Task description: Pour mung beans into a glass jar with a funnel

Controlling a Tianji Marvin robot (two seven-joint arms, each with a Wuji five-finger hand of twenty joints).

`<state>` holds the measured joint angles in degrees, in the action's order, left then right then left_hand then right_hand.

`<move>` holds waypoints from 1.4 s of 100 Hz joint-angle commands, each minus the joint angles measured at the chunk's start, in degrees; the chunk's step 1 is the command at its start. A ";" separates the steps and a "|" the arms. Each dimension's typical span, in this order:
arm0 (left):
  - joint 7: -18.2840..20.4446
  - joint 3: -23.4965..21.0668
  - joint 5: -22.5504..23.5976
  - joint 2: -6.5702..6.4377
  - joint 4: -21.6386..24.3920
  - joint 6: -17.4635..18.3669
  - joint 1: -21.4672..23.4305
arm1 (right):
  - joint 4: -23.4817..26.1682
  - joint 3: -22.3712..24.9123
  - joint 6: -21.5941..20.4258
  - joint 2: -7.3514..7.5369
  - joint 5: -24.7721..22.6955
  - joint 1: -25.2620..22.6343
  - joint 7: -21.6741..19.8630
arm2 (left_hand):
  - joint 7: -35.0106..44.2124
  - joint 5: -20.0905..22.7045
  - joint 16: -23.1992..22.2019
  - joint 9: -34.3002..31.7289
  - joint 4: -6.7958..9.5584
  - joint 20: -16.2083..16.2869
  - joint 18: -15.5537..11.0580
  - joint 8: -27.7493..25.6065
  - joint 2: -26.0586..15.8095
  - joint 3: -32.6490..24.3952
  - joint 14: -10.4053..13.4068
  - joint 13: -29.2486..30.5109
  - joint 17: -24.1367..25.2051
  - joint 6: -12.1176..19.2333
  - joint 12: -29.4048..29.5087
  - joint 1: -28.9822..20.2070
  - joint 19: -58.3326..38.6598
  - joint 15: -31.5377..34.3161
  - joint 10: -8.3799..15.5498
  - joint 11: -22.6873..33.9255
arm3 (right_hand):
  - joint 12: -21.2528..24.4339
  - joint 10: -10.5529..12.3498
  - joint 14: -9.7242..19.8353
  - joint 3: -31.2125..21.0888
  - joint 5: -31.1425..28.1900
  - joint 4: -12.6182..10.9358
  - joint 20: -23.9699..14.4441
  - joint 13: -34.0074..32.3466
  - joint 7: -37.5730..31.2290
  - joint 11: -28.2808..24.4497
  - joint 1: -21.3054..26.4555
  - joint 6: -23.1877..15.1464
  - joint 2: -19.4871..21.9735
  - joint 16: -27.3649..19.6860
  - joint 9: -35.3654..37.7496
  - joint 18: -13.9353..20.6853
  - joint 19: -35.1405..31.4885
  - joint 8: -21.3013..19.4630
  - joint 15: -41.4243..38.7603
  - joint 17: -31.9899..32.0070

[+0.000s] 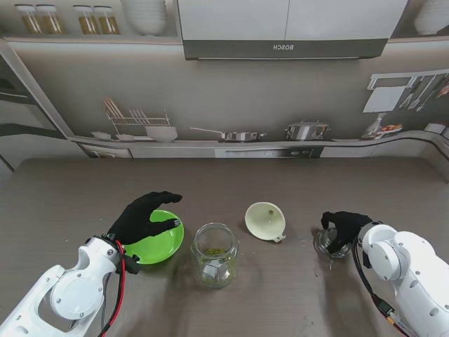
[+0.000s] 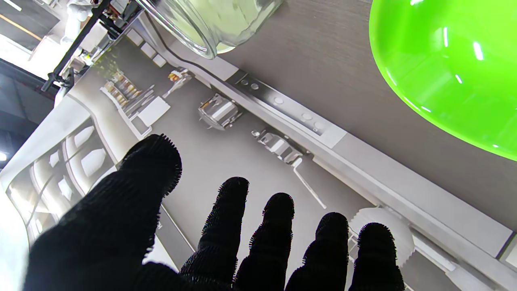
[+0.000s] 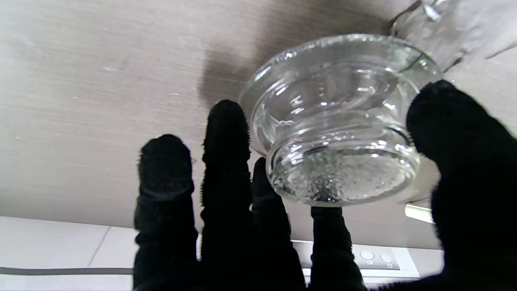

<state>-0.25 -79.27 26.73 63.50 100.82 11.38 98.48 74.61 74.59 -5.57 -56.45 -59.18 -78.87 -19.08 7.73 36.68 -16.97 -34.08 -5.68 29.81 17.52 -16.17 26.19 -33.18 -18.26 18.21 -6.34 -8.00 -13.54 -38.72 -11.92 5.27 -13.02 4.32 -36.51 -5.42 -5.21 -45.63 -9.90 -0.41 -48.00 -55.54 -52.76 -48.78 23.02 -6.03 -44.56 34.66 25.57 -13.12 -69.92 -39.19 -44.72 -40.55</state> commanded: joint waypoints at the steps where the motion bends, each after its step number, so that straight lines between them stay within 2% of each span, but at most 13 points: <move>1: 1.27 0.10 -0.27 0.03 -0.02 -0.22 -0.01 | -1.20 -0.83 -0.03 -0.21 0.02 -0.31 -1.00 | -0.64 -0.76 0.17 0.36 1.75 -0.25 -2.09 -0.07 -3.02 0.93 0.92 0.24 0.64 0.34 0.09 -1.49 1.96 -0.26 0.03 -0.43 | -1.64 4.55 0.38 -15.93 -1.95 1.72 1.27 -2.72 -4.64 -3.09 0.07 -1.07 -3.62 0.82 3.64 0.49 -2.70 1.05 -1.01 -1.30; 4: 1.33 0.12 -0.28 0.02 -0.03 -0.23 -0.04 | -1.47 -1.05 -0.02 -0.19 0.06 -0.16 -0.98 | -0.66 -0.80 0.16 0.39 1.75 -0.26 -2.16 -0.07 -3.04 0.94 0.91 0.27 0.69 0.28 0.09 -1.52 1.98 -0.25 0.04 -0.44 | -1.74 4.55 0.41 -24.96 -2.14 4.59 1.42 -3.22 -5.02 -3.16 -2.32 -1.04 -6.57 0.86 3.98 0.56 -2.80 1.24 -1.12 -1.72; 9: 1.42 0.12 -0.27 0.00 -0.04 -0.25 -0.05 | -1.91 -1.33 0.06 -0.18 0.39 0.04 -1.03 | -0.61 -0.69 0.16 0.35 1.75 -0.25 -2.16 -0.09 -3.06 0.99 0.94 0.27 0.68 0.34 0.09 -1.49 1.98 -0.25 -0.02 -0.42 | -1.79 4.50 0.70 -28.56 -2.51 5.86 1.56 -4.00 -5.47 -3.31 -2.65 -0.91 -7.33 0.75 4.39 0.63 -2.88 1.23 -1.03 -2.45; 54: 2.08 0.17 -0.17 -0.14 -0.05 -0.55 -0.14 | -5.56 -3.97 -0.12 -0.38 3.12 0.64 1.51 | -0.57 -0.58 0.16 0.49 1.80 -0.21 -2.29 -0.11 -3.33 1.27 0.97 0.18 0.81 0.32 0.10 -1.52 2.01 -0.29 0.09 -0.47 | -3.27 4.94 3.64 -32.22 -7.68 6.61 1.27 -9.17 -8.54 -6.28 1.81 -1.25 -9.58 3.07 8.81 1.31 -5.48 1.43 -6.17 -6.79; 69: 2.21 0.16 -0.21 -0.16 -0.02 -0.62 -0.12 | -6.99 -5.26 -0.53 -0.42 3.91 1.02 2.48 | -0.71 -0.90 0.14 0.46 1.81 -0.19 -2.24 -0.07 -3.33 1.42 0.93 0.19 0.85 0.30 0.09 -1.54 2.01 -0.28 0.18 -0.44 | -4.46 6.23 4.80 -33.34 -10.96 6.81 1.17 -12.02 -10.11 -8.29 3.94 -0.91 -10.11 3.95 13.05 0.99 -6.57 1.33 -8.59 -8.77; 74: 2.18 0.14 -0.19 -0.15 -0.02 -0.59 -0.12 | -7.60 -5.72 -0.66 -0.43 4.24 1.24 2.81 | -0.62 -0.69 0.13 0.55 1.82 -0.18 -2.25 -0.10 -3.38 1.44 1.02 0.19 0.81 0.31 0.10 -1.55 1.99 -0.28 0.00 -0.48 | -5.93 6.91 5.24 -33.75 -12.19 8.37 1.36 -13.28 -11.13 -9.58 4.95 -0.70 -10.54 4.11 14.56 0.94 -7.03 1.26 -9.65 -9.84; 84: 2.12 0.08 -0.18 -0.14 -0.02 -0.59 -0.08 | -8.55 -6.53 -0.63 -0.44 5.33 1.64 2.57 | -0.51 -0.46 0.13 0.47 1.83 -0.18 -2.28 -0.15 -3.43 1.53 0.95 0.20 0.84 0.40 0.09 -1.54 2.00 -0.28 0.06 -0.44 | -8.85 7.45 5.98 -33.83 -14.11 14.42 1.83 -15.37 -12.86 -10.40 8.42 0.11 -12.65 4.21 17.74 1.17 -8.01 1.20 -11.23 -11.75; 92: 2.14 0.03 -0.20 -0.15 0.05 -0.67 0.01 | -9.45 -7.14 -0.88 -0.42 5.89 2.05 2.68 | -0.57 -0.57 0.15 0.56 1.83 -0.17 -2.30 -0.13 -3.48 1.61 1.06 0.11 0.89 0.38 0.10 -1.48 2.01 -0.33 0.14 -0.48 | -10.05 7.93 6.43 -33.89 -16.12 16.37 2.11 -17.41 -14.11 -11.40 10.86 0.91 -13.66 4.40 20.44 1.30 -8.49 1.02 -11.85 -13.46; 95: 2.18 0.00 -0.18 -0.15 0.08 -0.69 0.03 | -9.79 -7.36 -0.92 -0.42 6.16 2.20 2.69 | -0.54 -0.51 0.15 0.58 1.84 -0.17 -2.31 -0.14 -3.55 1.61 1.07 0.09 0.92 0.34 0.10 -1.51 2.03 -0.34 0.13 -0.49 | -10.67 8.11 6.70 -33.85 -16.75 16.68 2.22 -18.04 -14.54 -11.91 11.57 1.30 -13.55 4.70 21.04 1.37 -8.60 1.07 -12.26 -13.95; 101: 2.25 -0.05 -0.16 -0.17 0.12 -0.70 0.08 | -10.50 -7.81 -1.00 -0.44 6.65 2.50 2.86 | -0.50 -0.38 0.14 0.55 1.85 -0.17 -2.29 -0.16 -3.49 1.65 0.93 0.11 0.91 0.34 0.10 -1.55 2.02 -0.33 0.07 -0.48 | -12.13 8.38 7.46 -33.76 -17.71 16.84 2.78 -19.29 -18.04 -12.63 12.62 1.45 -12.53 5.88 22.38 1.47 -8.92 7.99 -12.64 -14.90; 107: 2.27 -0.10 -0.19 -0.17 0.13 -0.67 0.11 | -11.21 -8.26 -1.15 -0.44 7.10 2.80 2.99 | -0.46 -0.28 0.14 0.53 1.85 -0.16 -2.29 -0.17 -3.55 1.70 1.10 0.11 0.90 0.39 0.10 -1.51 2.02 -0.33 0.18 -0.47 | -13.12 8.56 7.86 -33.85 -18.97 16.56 3.07 -19.89 -21.28 -13.45 13.11 1.60 -10.73 6.99 23.64 1.47 -8.91 11.73 -13.20 -15.65; 118: 2.35 -0.19 -0.17 -0.19 0.15 -0.60 0.15 | -12.39 -9.11 -1.19 -0.40 8.14 3.38 2.64 | -0.52 -0.43 0.14 0.63 1.87 -0.15 -2.35 -0.16 -3.61 1.80 1.10 0.06 0.94 0.30 0.11 -1.53 2.03 -0.35 0.10 -0.50 | -14.28 7.89 8.58 -33.64 -20.15 16.67 3.36 -20.03 -24.99 -13.88 12.83 2.35 -8.04 7.95 24.07 1.52 -8.84 14.83 -14.98 -16.67; 140: 2.40 -0.34 -0.20 -0.20 0.20 -0.60 0.28 | -13.41 -9.68 -1.88 -0.12 9.14 3.99 0.82 | -0.55 -0.50 0.14 0.58 1.88 -0.14 -2.29 -0.15 -3.65 1.89 1.03 0.06 0.98 0.41 0.11 -1.50 2.05 -0.36 0.17 -0.48 | -19.53 6.39 10.34 -33.04 -20.30 18.27 3.74 -20.15 -31.74 -16.27 14.67 3.06 -3.59 9.02 22.28 2.63 -8.72 15.46 -17.62 -17.51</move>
<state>1.06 -79.51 26.67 63.27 100.81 10.88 98.51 64.75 66.55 -7.04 -56.10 -49.49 -71.86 -14.89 7.73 36.68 -16.97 -34.08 -5.68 29.81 17.46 -16.17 23.88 -32.27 -18.26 18.18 -6.24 -8.00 -13.54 -38.75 -11.92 5.27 -13.04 4.32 -53.98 -11.13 -3.61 -65.93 -18.43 19.11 -45.24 -73.60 -67.79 -51.13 15.32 -5.24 -63.45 40.98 37.50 -11.98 -75.89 -25.08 -63.43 -56.44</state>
